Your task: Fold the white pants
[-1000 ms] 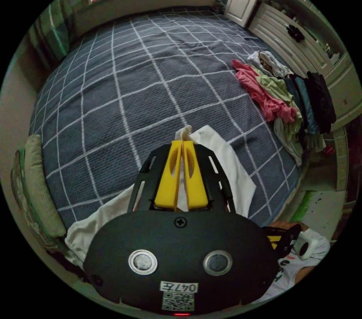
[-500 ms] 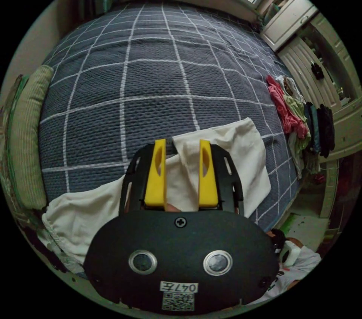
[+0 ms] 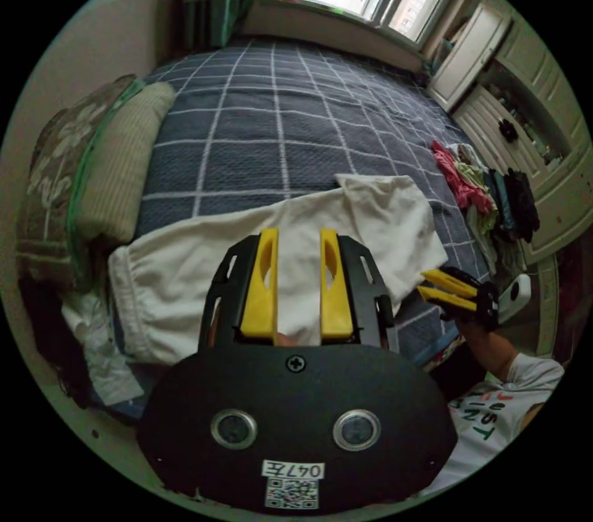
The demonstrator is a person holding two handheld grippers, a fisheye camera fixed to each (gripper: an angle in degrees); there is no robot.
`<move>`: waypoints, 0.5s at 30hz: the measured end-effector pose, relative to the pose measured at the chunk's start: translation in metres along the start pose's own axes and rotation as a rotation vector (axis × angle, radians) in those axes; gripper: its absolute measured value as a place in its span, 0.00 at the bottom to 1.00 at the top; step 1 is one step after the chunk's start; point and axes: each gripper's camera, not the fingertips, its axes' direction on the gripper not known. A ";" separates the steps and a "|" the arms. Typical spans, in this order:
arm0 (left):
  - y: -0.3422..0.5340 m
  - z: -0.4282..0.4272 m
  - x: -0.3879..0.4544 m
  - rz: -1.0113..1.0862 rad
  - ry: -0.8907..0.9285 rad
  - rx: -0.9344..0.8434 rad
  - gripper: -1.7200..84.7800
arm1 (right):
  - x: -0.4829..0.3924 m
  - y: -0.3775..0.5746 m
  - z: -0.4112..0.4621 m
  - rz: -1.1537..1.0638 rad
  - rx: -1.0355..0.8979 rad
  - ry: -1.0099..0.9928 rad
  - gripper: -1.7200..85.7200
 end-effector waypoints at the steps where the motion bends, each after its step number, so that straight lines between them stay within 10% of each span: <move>1: 0.016 -0.014 -0.018 -0.023 -0.018 0.007 0.14 | -0.005 -0.002 0.009 -0.008 -0.029 -0.015 0.04; 4: 0.060 -0.051 -0.076 -0.152 -0.056 0.060 0.14 | -0.029 -0.007 0.049 -0.045 -0.229 0.001 0.04; 15: 0.164 -0.076 -0.259 -0.567 -0.076 0.016 0.17 | -0.263 -0.124 0.075 -0.505 0.027 -0.183 0.10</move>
